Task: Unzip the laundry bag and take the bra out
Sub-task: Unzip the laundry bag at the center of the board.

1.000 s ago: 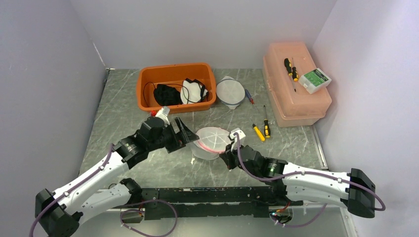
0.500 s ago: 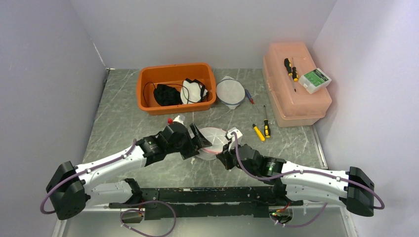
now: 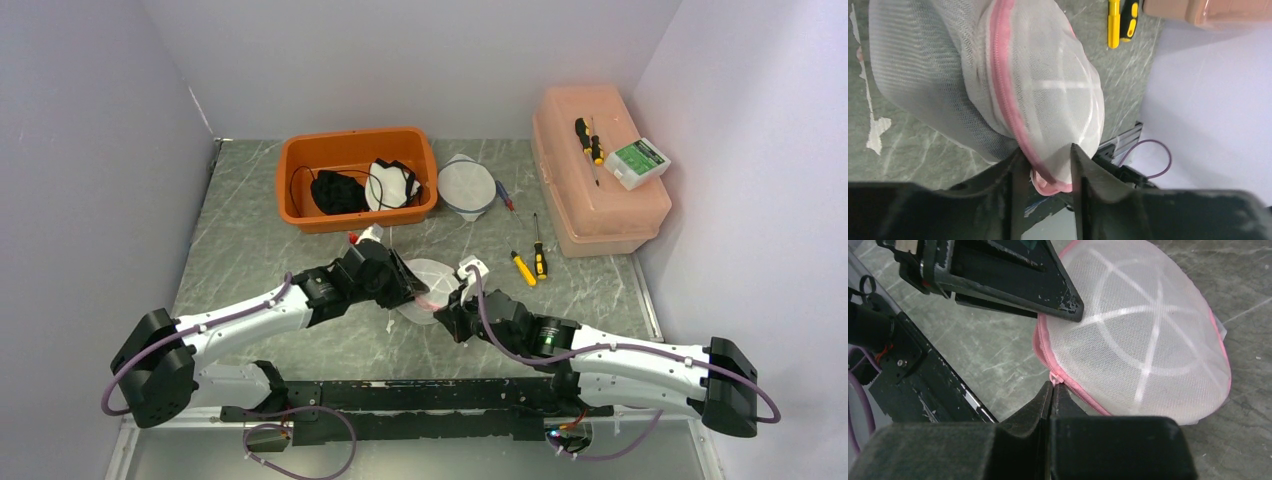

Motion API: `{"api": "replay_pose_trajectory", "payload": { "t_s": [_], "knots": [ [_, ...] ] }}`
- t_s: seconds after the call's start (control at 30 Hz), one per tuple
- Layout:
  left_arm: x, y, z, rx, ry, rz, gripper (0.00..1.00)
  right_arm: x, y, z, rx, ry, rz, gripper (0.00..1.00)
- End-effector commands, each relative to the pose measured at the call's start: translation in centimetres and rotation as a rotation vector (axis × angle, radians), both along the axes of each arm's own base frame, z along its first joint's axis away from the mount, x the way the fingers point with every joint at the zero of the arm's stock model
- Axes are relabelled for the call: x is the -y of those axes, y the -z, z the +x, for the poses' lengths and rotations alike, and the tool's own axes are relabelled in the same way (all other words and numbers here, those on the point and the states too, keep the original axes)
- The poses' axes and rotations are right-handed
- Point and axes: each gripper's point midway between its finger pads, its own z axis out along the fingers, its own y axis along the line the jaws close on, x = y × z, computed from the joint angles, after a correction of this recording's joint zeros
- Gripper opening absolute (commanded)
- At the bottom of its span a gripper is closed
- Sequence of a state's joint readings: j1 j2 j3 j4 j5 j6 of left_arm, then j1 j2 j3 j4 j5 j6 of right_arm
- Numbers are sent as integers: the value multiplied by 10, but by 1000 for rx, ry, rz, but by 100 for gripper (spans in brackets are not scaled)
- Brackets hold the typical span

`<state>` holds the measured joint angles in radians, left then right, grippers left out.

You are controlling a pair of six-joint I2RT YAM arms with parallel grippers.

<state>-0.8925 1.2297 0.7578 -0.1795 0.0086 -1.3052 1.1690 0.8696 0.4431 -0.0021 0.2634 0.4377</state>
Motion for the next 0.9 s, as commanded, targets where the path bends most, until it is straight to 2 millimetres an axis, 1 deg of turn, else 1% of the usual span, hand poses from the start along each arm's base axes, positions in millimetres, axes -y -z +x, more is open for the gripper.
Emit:
{"api": "replay_pose_trajectory", "payload": {
  "t_s": [0.0, 0.13, 0.17, 0.37, 0.53, 0.67, 0.77, 0.87],
  "knots": [
    [2, -8, 11, 45, -34, -20, 32, -5, -32, 9, 32, 48, 65, 0],
    [-3, -5, 11, 46, -48, -7, 5, 6, -20, 12, 15, 97, 25, 0],
    [-5, -4, 11, 46, -54, -1, 3, 8, -18, 12, 13, 107, 20, 0],
    [-15, -1, 11, 47, -85, 14, 3, 22, -9, 16, -5, 175, -9, 0],
    [-20, 1, 10, 44, -101, 22, 3, 33, 4, 16, -30, 217, -51, 0],
    [-24, 2, 10, 44, -108, 23, 3, 46, 17, 18, -47, 275, -80, 0],
    [-25, 1, 9, 45, -110, 23, 3, 56, 20, 21, -49, 325, -82, 0],
    [-26, 2, 8, 42, -111, 22, 3, 61, 20, 23, -46, 348, -84, 0]
  ]
}}
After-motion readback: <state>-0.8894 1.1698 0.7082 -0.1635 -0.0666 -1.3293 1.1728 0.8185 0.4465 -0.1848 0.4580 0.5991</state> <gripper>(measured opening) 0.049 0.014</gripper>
